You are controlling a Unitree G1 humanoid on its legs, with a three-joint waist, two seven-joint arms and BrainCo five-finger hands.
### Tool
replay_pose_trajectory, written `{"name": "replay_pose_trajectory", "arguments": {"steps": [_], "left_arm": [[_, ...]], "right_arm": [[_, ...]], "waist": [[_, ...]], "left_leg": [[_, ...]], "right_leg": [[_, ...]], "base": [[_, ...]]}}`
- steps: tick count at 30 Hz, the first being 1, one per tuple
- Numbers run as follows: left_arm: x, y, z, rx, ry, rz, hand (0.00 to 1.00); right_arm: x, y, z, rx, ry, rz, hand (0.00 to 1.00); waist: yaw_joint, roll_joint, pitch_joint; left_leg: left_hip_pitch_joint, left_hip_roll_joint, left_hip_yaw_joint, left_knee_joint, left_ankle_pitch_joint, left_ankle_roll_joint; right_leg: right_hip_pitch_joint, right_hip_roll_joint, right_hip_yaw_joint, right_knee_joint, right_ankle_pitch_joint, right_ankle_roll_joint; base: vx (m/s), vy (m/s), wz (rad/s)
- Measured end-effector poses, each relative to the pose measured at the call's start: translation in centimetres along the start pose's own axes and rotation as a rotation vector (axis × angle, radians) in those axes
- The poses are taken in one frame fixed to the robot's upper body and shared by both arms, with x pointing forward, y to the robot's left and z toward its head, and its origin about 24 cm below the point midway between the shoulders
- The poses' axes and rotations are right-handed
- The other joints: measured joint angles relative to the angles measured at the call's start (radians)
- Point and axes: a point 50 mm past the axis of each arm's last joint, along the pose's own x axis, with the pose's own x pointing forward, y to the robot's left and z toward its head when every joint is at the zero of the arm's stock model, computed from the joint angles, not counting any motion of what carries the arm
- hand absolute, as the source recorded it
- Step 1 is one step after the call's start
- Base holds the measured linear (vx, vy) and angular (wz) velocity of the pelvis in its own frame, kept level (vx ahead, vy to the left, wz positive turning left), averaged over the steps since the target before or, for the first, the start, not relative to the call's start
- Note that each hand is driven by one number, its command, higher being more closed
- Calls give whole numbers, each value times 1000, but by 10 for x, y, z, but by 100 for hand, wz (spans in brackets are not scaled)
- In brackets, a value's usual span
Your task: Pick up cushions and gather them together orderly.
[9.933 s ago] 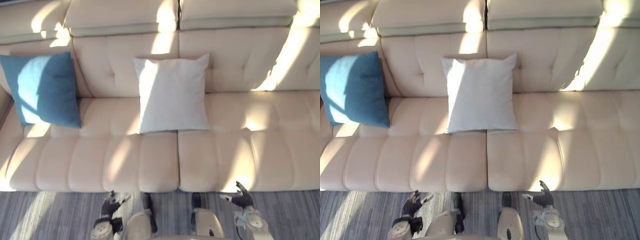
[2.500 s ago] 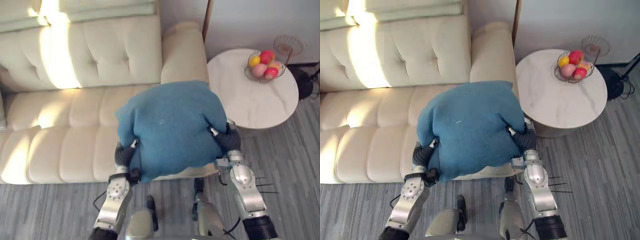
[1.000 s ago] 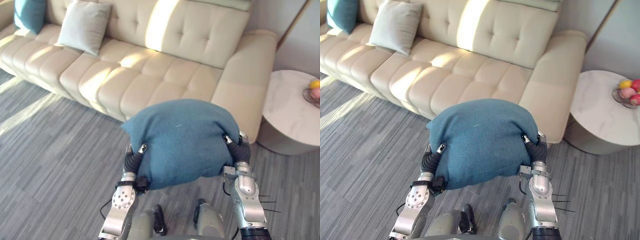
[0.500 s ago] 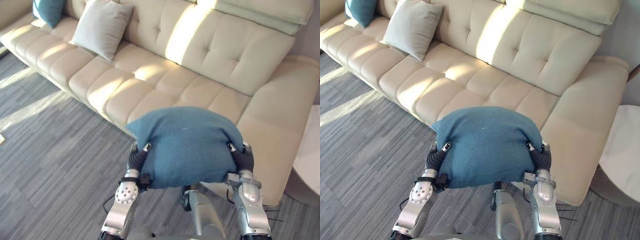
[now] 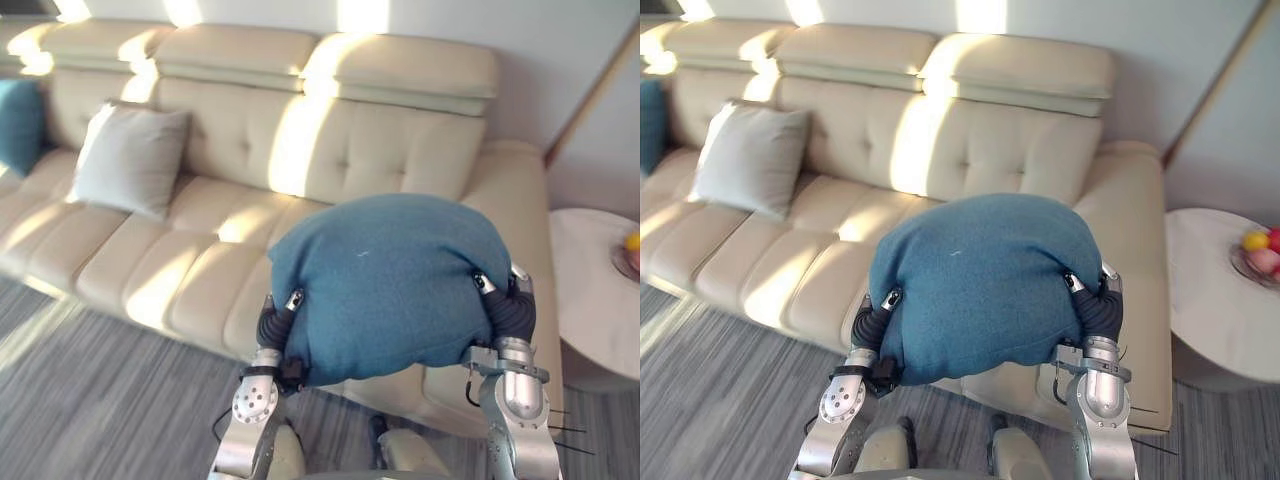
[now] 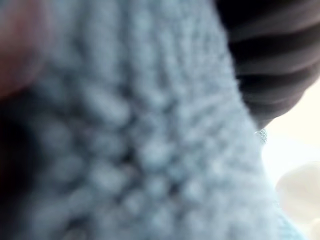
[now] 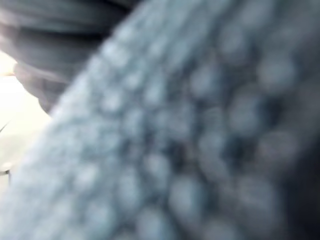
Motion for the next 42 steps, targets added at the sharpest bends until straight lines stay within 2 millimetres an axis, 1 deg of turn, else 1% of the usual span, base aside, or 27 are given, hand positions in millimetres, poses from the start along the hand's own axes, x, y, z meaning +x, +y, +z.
{"name": "replay_pose_trajectory", "arguments": {"steps": [2,3,4,5,6,7,8,9,10,11,13,14,15,16,17,19,20,21,22,23,25,29,31,32,36,39,42], "left_arm": [[0,2,0,11,2,-3,100],[0,4,-2,21,10,2,100],[0,6,-3,27,15,4,100],[0,12,-5,45,26,15,100],[2,17,-7,62,32,28,100],[4,19,-7,70,33,30,100],[7,25,-7,85,35,43,100],[7,27,-9,91,42,48,100],[7,29,-11,99,55,52,100],[6,29,-14,95,68,55,100],[3,30,-16,94,80,60,100],[0,31,-20,92,96,63,100],[-1,30,-21,87,101,64,100],[-3,28,-23,74,107,66,100],[-3,27,-23,70,107,64,100],[0,24,-21,63,97,56,100],[1,21,-21,60,95,47,100],[1,20,-21,58,95,46,100],[0,19,-22,52,99,45,100],[-1,19,-24,51,107,48,100],[-2,23,-24,70,112,48,100],[-2,24,-24,76,114,49,100],[-2,26,-24,80,113,54,100],[-2,29,-23,84,112,61,100],[-2,34,-22,103,108,72,100],[6,34,-14,111,71,95,100],[31,36,11,134,-40,146,100]], "right_arm": [[-2,1,-3,3,16,-7,100],[-1,2,-11,3,44,-2,100],[0,3,-15,2,57,1,100],[6,7,-25,-1,92,17,100],[12,13,-36,-3,130,41,100],[14,14,-40,-3,145,46,100],[16,19,-48,-4,177,61,100],[16,21,-51,-7,189,68,100],[15,21,-55,-10,205,72,100],[14,20,-57,-21,216,75,100],[14,20,-59,-26,224,91,100],[14,19,-60,-40,231,105,100],[14,19,-61,-46,231,109,100],[15,16,-60,-62,227,112,100],[15,14,-60,-68,225,111,100],[17,11,-57,-74,214,101,100],[18,7,-57,-82,213,91,100],[18,7,-57,-84,212,91,100],[18,6,-57,-90,212,92,100],[18,6,-60,-93,223,96,100],[16,9,-61,-107,227,99,100],[16,10,-61,-113,229,102,100],[16,13,-61,-101,229,102,100],[15,15,-62,-92,232,105,100],[15,22,-61,-79,230,119,100],[26,29,-53,-92,182,122,100],[55,51,-36,-86,93,119,100]], "waist": [[-15,-32,-15],[-11,-47,-20],[-8,-50,-20],[-5,-51,-20],[-9,-47,-19],[-11,-47,-19],[-11,-54,-21],[-9,-54,-21],[-11,-51,-19],[-8,-40,-13],[-3,-32,-8],[-5,-28,-2],[-5,-24,2],[-6,-8,5],[-5,-14,7],[-7,-10,3],[-9,-17,7],[-9,-15,6],[-9,0,-4],[3,-7,-2],[7,-13,-6],[24,-16,-6],[24,-18,-5],[25,-25,-8],[26,-46,-11],[25,-61,-8],[29,-62,48]], "left_leg": [[17,-22,83,14,-13,21],[42,-33,128,20,-13,21],[58,-37,144,17,-14,23],[100,-41,175,-7,-19,31],[137,-48,210,-57,-21,33],[148,-51,222,-78,-21,35],[156,-57,244,-105,-21,37],[157,-57,251,-106,-21,37],[157,-57,253,-104,-21,36],[163,-41,245,-97,-22,34],[168,-6,244,-45,-29,24],[158,25,218,47,-29,25],[150,39,197,98,-29,25],[114,67,122,209,-20,38],[89,65,80,241,-28,44],[67,34,39,193,-50,78],[55,-3,16,102,-55,86],[55,-20,5,48,-52,82],[68,-44,-20,-49,-29,60],[84,-62,-27,-78,11,16],[84,-86,-25,-80,10,21],[104,-134,-27,-91,11,22],[115,-143,-28,-99,7,33],[118,-145,-27,-114,5,43],[81,-146,-33,-134,8,46],[-2,-163,-46,-176,55,53],[-89,-169,-64,-209,121,50]], "right_leg": [[-19,-30,48,-1,16,39],[-28,-46,55,-2,26,54],[-28,-53,42,-6,33,51],[-27,-79,-60,-24,52,28],[-30,-128,-202,-34,52,-22],[-36,-155,-268,-30,53,-31],[-54,-219,-419,-6,62,-48],[-58,-235,-461,2,65,-47],[-55,-231,-463,2,77,-23],[-49,-210,-456,-5,84,-12],[-35,-177,-435,-10,72,-20],[-7,-156,-422,-12,53,-33],[8,-147,-414,-12,44,-32],[41,-126,-400,-22,37,-41],[47,-123,-395,-31,35,-43],[44,-132,-387,-37,37,-45],[44,-145,-388,-42,39,-47],[44,-150,-389,-42,40,-43],[41,-154,-388,-39,40,-27],[38,-158,-369,-34,41,-10],[48,-179,-368,-50,59,20],[66,-222,-368,-51,55,41],[79,-228,-370,-58,54,44],[77,-228,-369,-65,56,47],[54,-225,-379,-101,65,52],[-24,-227,-390,-131,102,49],[-107,-231,-415,-142,139,40]], "base": [[151,339,-96],[78,230,-103],[27,151,-119],[7,93,-111],[6,80,-101],[-10,43,-80],[-14,0,-53],[-8,-31,-53],[32,-106,-37],[43,-114,-37],[48,-137,-47],[43,-144,-45],[67,-118,-48],[49,-22,-37],[53,7,-34],[48,44,-10],[43,63,1],[39,113,6],[49,145,-16],[76,167,-14],[118,159,2],[78,117,11],[33,79,5],[1,33,-2],[-27,-7,2],[-19,-12,14],[-24,-21,29]]}}
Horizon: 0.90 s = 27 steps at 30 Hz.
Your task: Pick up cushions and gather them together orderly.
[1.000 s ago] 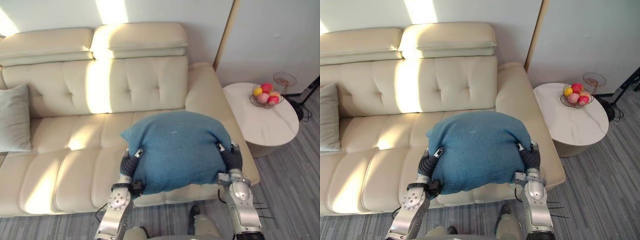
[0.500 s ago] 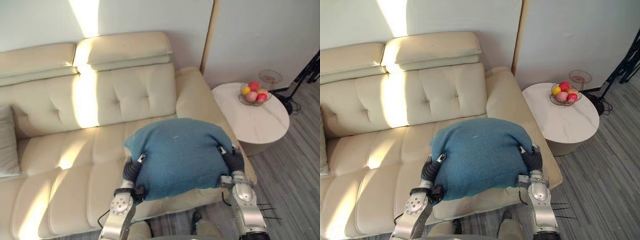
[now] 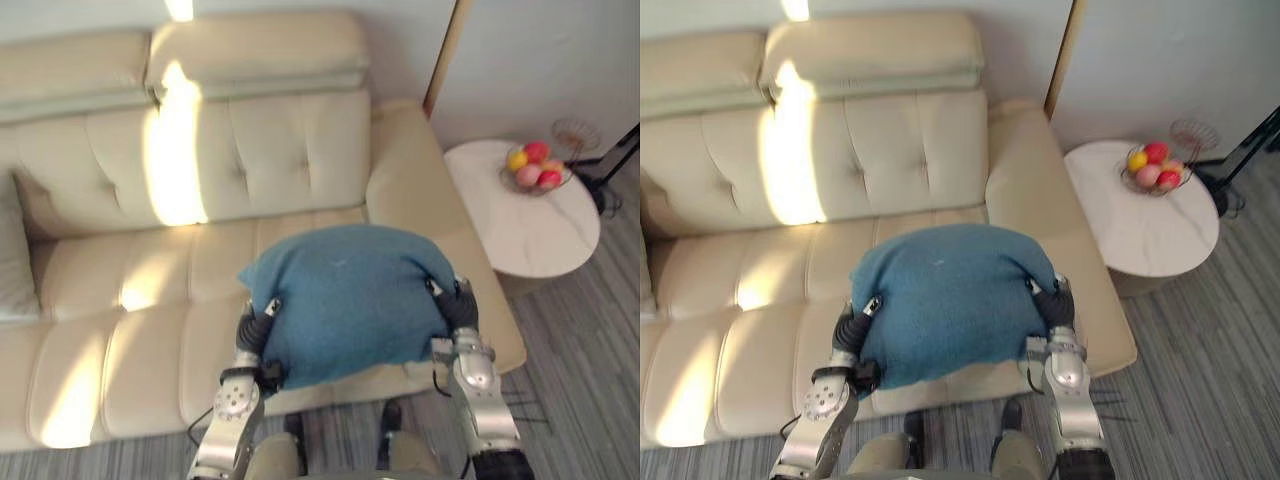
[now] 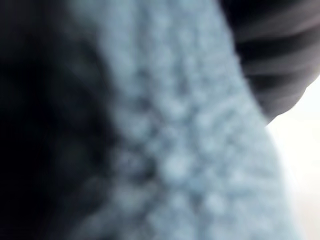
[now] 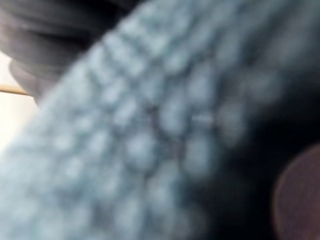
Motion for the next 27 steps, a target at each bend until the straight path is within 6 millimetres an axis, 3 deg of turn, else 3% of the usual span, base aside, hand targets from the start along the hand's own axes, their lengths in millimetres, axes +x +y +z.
{"name": "replay_pose_trajectory", "arguments": {"steps": [3,5,7,9,10,12,14,15,18,21,27], "left_arm": [[32,1,41,7,-168,93,100],[58,-2,81,28,-317,141,100],[82,-6,125,48,-456,182,100],[109,-10,207,76,-678,228,100],[111,-11,215,77,-697,232,100],[117,-15,285,96,-861,277,100],[112,-17,329,101,-968,311,100],[109,-19,350,102,-1015,327,0],[101,-23,388,62,-1080,371,0],[107,-22,397,39,-1042,391,0],[119,-16,397,-34,-940,345,0]], "right_arm": [[35,24,40,2,-139,-28,100],[61,35,83,-1,-276,-77,100],[80,41,130,8,-413,-128,100],[94,43,203,95,-597,-227,100],[95,43,209,104,-610,-236,100],[102,43,258,177,-692,-314,100],[101,42,287,209,-747,-362,100],[98,40,301,222,-789,-396,0],[94,32,336,272,-853,-463,0],[102,26,345,272,-819,-490,0],[112,17,344,357,-732,-403,0]], "waist": [[25,6,61],[49,10,102],[53,22,145],[65,24,189],[66,24,193],[62,24,211],[49,25,213],[45,26,213],[46,26,214],[47,26,217],[48,28,237]], "left_leg": [[-56,1,-20,-67,65,-10],[-96,7,-27,-115,116,-16],[-133,9,-46,-143,152,-19],[-194,10,-58,-189,207,-22],[-198,10,-58,-193,211,-23],[-249,4,-76,-204,236,-18],[-280,-1,-89,-225,257,-15],[-297,-4,-101,-234,264,-15],[-352,-9,-120,-239,275,-15],[-379,-9,-134,-252,281,-15],[-438,-6,-150,-252,281,-15]], "right_leg": [[-72,6,-22,-8,24,-17],[-121,12,-28,-30,54,-27],[-151,17,-46,-47,76,-34],[-215,25,-56,-73,116,-45],[-220,26,-56,-75,120,-45],[-256,25,-67,-109,152,-46],[-271,25,-82,-142,174,-46],[-279,27,-91,-162,186,-45],[-306,30,-110,-206,211,-45],[-324,31,-128,-218,213,-45],[-362,29,-149,-227,212,-45]], "base": [[-92,-55,19],[-110,-54,13],[-126,-47,17],[-160,-41,14],[-116,-17,8],[-90,-6,9],[-64,-5,18],[-33,-4,18],[-6,-6,15],[26,16,13],[52,45,12]]}}
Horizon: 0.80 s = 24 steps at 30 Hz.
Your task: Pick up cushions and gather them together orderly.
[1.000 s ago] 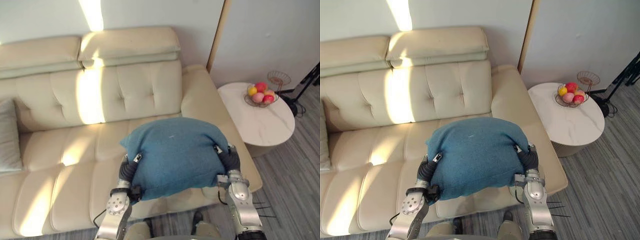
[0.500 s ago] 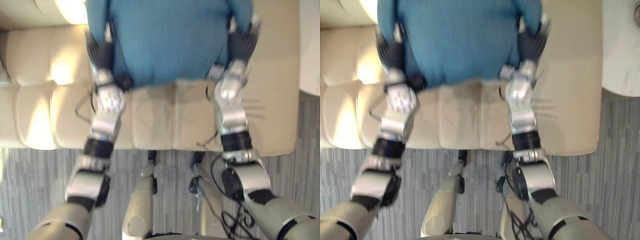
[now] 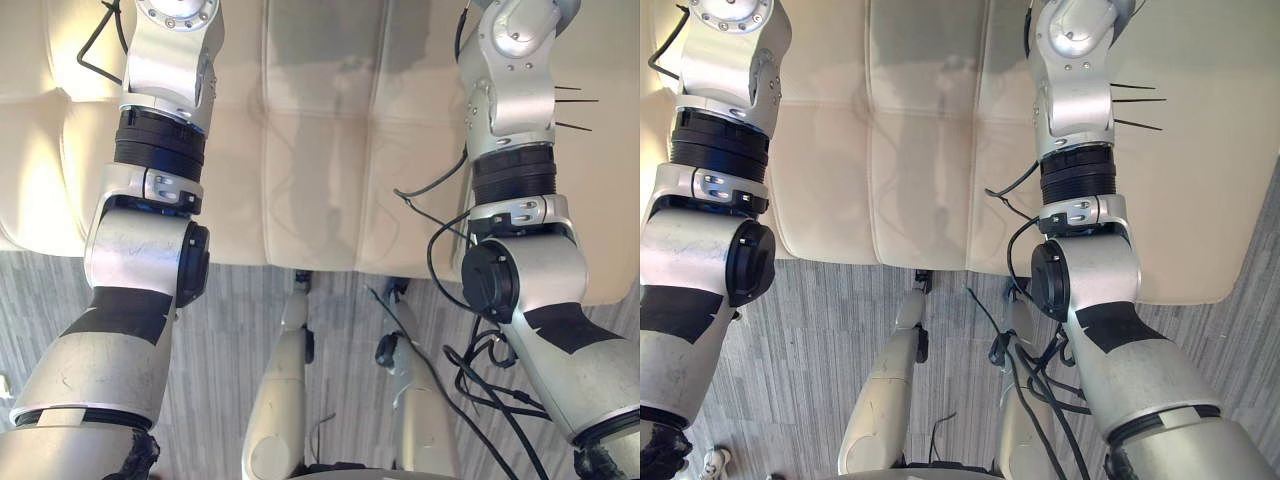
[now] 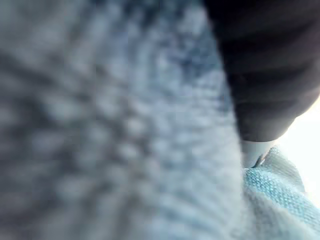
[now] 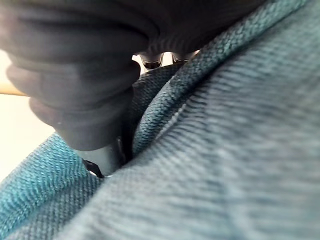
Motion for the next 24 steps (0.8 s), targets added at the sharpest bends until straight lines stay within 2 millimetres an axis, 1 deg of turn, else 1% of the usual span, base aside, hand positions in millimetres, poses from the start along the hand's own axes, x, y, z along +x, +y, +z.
{"name": "replay_pose_trajectory", "arguments": {"steps": [1,2,3,4,5,6,7,8,9,10,11,13,14,15,17,18,19,20,21,22,23,24], "left_arm": [[1,2,-3,-23,25,-8,0],[1,4,-10,-35,64,-12,0],[2,6,-14,-42,82,-16,0],[0,11,-25,-39,127,-19,0],[-7,16,-42,-21,181,-27,0],[-12,19,-51,-11,206,-36,0],[-23,26,-71,-16,269,-31,0],[-32,32,-84,-23,317,-18,0],[-46,38,-102,-17,375,-9,0],[-53,39,-110,-15,403,-10,0],[-74,43,-129,-17,478,-15,0],[-94,49,-147,-4,546,-10,0],[-107,56,-158,17,585,-8,0],[-115,64,-166,30,613,2,0],[-129,86,-178,33,660,56,0],[-136,96,-181,39,667,79,0],[-138,101,-181,42,663,88,0],[-143,110,-180,50,647,98,0],[-146,117,-178,62,630,99,0],[-149,125,-176,73,610,101,0],[-154,133,-169,85,569,91,0],[-167,143,-164,109,537,51,0]], "right_arm": [[2,-2,-3,10,27,27,0],[4,-4,-12,-9,67,53,0],[3,-3,-16,-5,92,75,0],[2,-4,-26,-15,142,100,0],[-2,-6,-39,-33,193,130,0],[-5,-7,-45,-47,215,142,0],[-11,-10,-56,-75,245,174,0],[-16,-12,-63,-92,261,190,0],[-21,-16,-71,-111,277,201,0],[-23,-19,-74,-117,283,204,0],[-28,-26,-82,-129,294,207,0],[-34,-36,-89,-139,301,197,0],[-38,-43,-94,-147,308,192,0],[-42,-48,-100,-157,320,189,0],[-48,-58,-108,-172,344,188,0],[-52,-66,-109,-163,336,182,0],[-54,-71,-109,-160,325,178,0],[-58,-83,-107,-159,297,167,0],[-62,-93,-106,-170,280,161,0],[-65,-104,-105,-185,265,156,0],[-71,-122,-106,-219,253,160,0],[-87,-144,-113,-272,279,176,0]], "waist": [[0,1,17],[0,0,20],[0,0,20],[1,1,22],[0,0,26],[2,0,26],[3,1,26],[1,1,26],[-1,1,26],[-2,1,26],[-4,1,26],[-8,1,26],[-10,1,26],[-14,1,26],[-25,0,26],[-25,0,26],[-26,0,26],[-25,0,26],[-24,0,25],[-25,0,25],[-24,0,25],[-17,0,25]], "left_leg": [[-4,-1,0,0,0,0],[-17,-1,1,1,0,0],[-24,-1,3,2,0,0],[-32,-1,7,2,0,0],[-34,-1,19,2,0,0],[-34,0,25,2,0,0],[-35,3,38,2,0,0],[-35,5,50,3,0,0],[-35,6,59,8,0,0],[-35,7,66,12,0,0],[-35,8,83,26,0,0],[-33,11,98,43,-1,0],[-32,16,109,51,-1,0],[-32,18,115,57,-1,-1],[-31,21,134,66,-1,-1],[-28,22,140,67,-3,-2],[-25,25,143,67,-7,-7],[-16,31,150,67,-15,-13],[-8,32,156,68,-20,-9],[0,34,163,72,-30,4],[14,44,165,87,-34,1],[53,54,168,101,-49,-5]], "right_leg": [[-2,-2,-6,0,0,0],[-15,-4,-8,1,0,0],[-21,-5,-9,1,0,0],[-32,-6,-8,4,0,0],[-37,-8,-6,6,0,0],[-43,-9,-4,12,0,0],[-55,-11,10,29,-2,2],[-66,-16,19,46,-6,7],[-76,-19,25,67,-12,6],[-80,-20,30,76,-13,5],[-86,-23,48,96,-13,5],[-87,-23,57,114,-13,5],[-91,-22,71,130,-14,5],[-96,-21,77,141,-14,4],[-100,-19,95,146,-14,4],[-101,-17,103,146,-14,4],[-101,-15,107,146,-15,4],[-96,-8,116,146,-23,0],[-89,-9,124,152,-42,5],[-79,-7,128,158,-65,9],[-66,-1,129,168,-75,4],[-28,7,132,182,-99,4]], "base": [[49,62,8],[49,69,5],[55,87,0],[55,82,-6],[54,77,-10],[47,57,-16],[49,64,-17],[58,76,-17],[43,63,-12],[33,52,-13],[20,43,-11],[9,33,-9],[-4,13,-9],[-10,5,-11],[-35,-12,-14],[-51,-18,-15],[-61,-24,-18],[-64,-25,-10],[-66,-23,-3],[-69,-27,1],[-75,-45,-6],[-69,-54,-12]]}}
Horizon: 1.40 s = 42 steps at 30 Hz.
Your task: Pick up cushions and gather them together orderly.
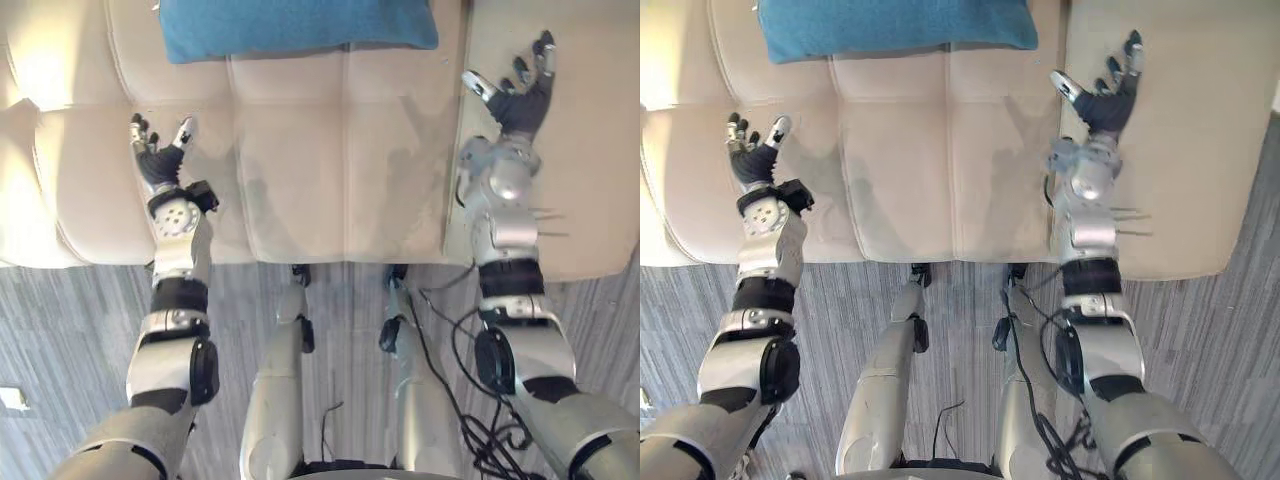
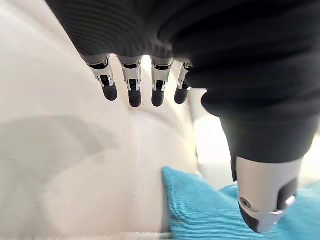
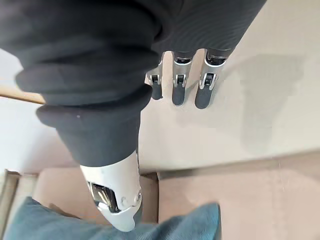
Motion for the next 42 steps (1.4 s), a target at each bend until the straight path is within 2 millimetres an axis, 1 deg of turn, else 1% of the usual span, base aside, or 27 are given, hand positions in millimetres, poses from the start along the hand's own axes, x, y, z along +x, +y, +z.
{"name": "replay_pose_trajectory", "arguments": {"steps": [2,6,8,9,11,12,14,15,18,21,22,24,27,28,29,30,31,32,34,35,36,37,38,39,40,41,42], "left_arm": [[-14,7,-6,13,-7,-27,0],[-73,16,-37,6,77,-142,0],[-114,19,-71,17,234,-221,0],[-122,21,-78,24,268,-232,0],[-155,38,-111,72,443,-241,0],[-162,43,-118,92,484,-239,0],[-191,67,-147,173,664,-238,0],[-197,71,-151,192,695,-240,0],[-240,100,-178,313,914,-256,0],[-265,117,-187,376,1030,-267,0],[-276,125,-189,411,1074,-267,0],[-289,135,-191,452,1124,-268,0],[-291,140,-192,459,1142,-246,0],[-287,141,-191,456,1131,-228,0],[-286,143,-190,458,1127,-221,0],[-282,144,-190,456,1114,-212,0],[-277,141,-189,455,1095,-214,0],[-273,144,-188,470,1080,-202,0],[-271,141,-188,469,1065,-191,0],[-267,136,-187,462,1049,-188,0],[-263,122,-189,425,1032,-201,0],[-265,117,-190,414,1039,-206,0],[-267,106,-192,405,1040,-250,0],[-268,102,-193,407,1040,-274,0],[-269,101,-193,407,1044,-278,0],[-270,103,-193,409,1048,-273,0],[-270,103,-193,410,1046,-274,0]], "right_arm": [[-16,-13,-15,-46,36,18,0],[-79,-45,-56,-177,176,128,0],[-122,-65,-89,-277,343,205,0],[-132,-69,-97,-297,386,216,0],[-170,-91,-134,-402,595,244,0],[-179,-96,-142,-416,647,247,0],[-220,-117,-169,-506,854,282,0],[-226,-121,-172,-522,887,292,0],[-273,-154,-184,-610,1094,291,0],[-295,-172,-185,-640,1194,266,0],[-304,-177,-185,-651,1233,267,0],[-309,-179,-186,-661,1259,277,0],[-311,-179,-187,-663,1270,281,0],[-307,-177,-188,-666,1261,293,0],[-302,-173,-189,-660,1247,297,0],[-300,-170,-190,-654,1242,301,0],[-307,-170,-190,-650,1260,301,0],[-318,-168,-191,-648,1292,320,0],[-319,-162,-193,-638,1295,340,0],[-313,-158,-194,-623,1277,331,0],[-297,-153,-195,-601,1230,310,0],[-291,-151,-196,-599,1216,308,0],[-283,-147,-197,-581,1196,291,0],[-282,-144,-197,-558,1199,276,0],[-282,-143,-197,-549,1197,261,0],[-280,-146,-197,-528,1197,220,0],[-278,-147,-197,-524,1193,203,0]], "waist": [[3,-1,-1],[3,-1,-12],[-4,-4,-85],[-8,-3,-98],[-16,-5,-146],[-19,-5,-159],[-36,-6,-202],[-37,-6,-204],[-43,-6,-257],[-46,-9,-283],[-59,-13,-292],[-64,-18,-296],[-64,-21,-294],[-60,-19,-293],[-58,-4,-291],[-69,-1,-282],[-75,-10,-279],[-75,-13,-279],[-60,-42,-290],[-53,-39,-286],[-30,-11,-276],[-32,14,-264],[-40,52,-236],[-40,49,-230],[-43,39,-223],[-42,7,-218],[-42,-2,-218]], "left_leg": [[48,7,7,1,-8,-3],[202,19,26,0,-44,-11],[251,16,29,-3,-59,-9],[264,16,29,-5,-61,-7],[341,13,32,-10,-75,-8],[354,12,35,-10,-79,-8],[428,11,53,-10,-103,-9],[445,11,57,-10,-108,-9],[552,3,88,-10,-151,-3],[605,-2,101,-11,-175,-6],[626,-6,110,-11,-186,-9],[650,-9,140,-7,-196,-9],[634,-7,169,38,-209,7],[606,-7,162,72,-211,29],[596,17,165,70,-209,39],[594,19,160,78,-209,38],[594,7,134,94,-206,40],[576,-5,102,128,-206,41],[504,-12,69,196,-206,41],[451,-5,58,229,-199,30],[371,25,32,251,-168,10],[356,41,13,252,-153,2],[351,67,-14,202,-86,-16],[392,70,-11,83,-1,-45],[414,65,-1,74,-5,-51],[434,35,23,126,-49,-16],[434,18,25,165,-79,-2]], "right_leg": [[39,6,6,11,-14,0],[168,14,18,32,-48,1],[217,21,21,23,-57,2],[229,21,21,21,-60,3],[301,26,31,3,-64,13],[315,27,34,-3,-64,14],[392,36,53,-34,-61,24],[410,36,56,-40,-60,25],[517,37,88,-92,-54,37],[565,36,108,-123,-50,44],[584,36,123,-134,-46,49],[592,35,157,-136,-41,54],[549,34,184,-66,-36,50],[507,35,203,-27,-15,80],[497,38,214,13,-43,105],[447,27,212,224,-163,88],[415,11,216,494,-277,104],[442,6,231,634,-321,146],[508,22,262,578,-414,161],[520,35,261,503,-456,119],[525,70,220,388,-483,31],[527,92,205,373,-463,14],[546,125,162,321,-415,-12],[552,128,123,287,-382,-43],[552,123,111,285,-374,-58],[532,100,106,280,-365,-84],[520,90,109,269,-356,-84]], "base": [[-34,-54,-12],[14,-75,-15],[73,-47,-7],[85,-33,-6],[80,-27,-17],[102,-31,-24],[101,-9,-19],[83,30,-24],[77,40,-29],[71,45,-25],[46,39,-28],[33,40,-40],[-4,36,-42],[-61,30,-51],[-111,-10,-38],[-94,-37,18],[-69,-95,67],[-45,-90,86],[-175,-191,67],[-356,-272,49],[-309,-188,37],[-339,-187,56],[-335,-101,63],[-404,-122,70],[-456,-146,54],[-344,-143,37],[-308,-122,23]]}}
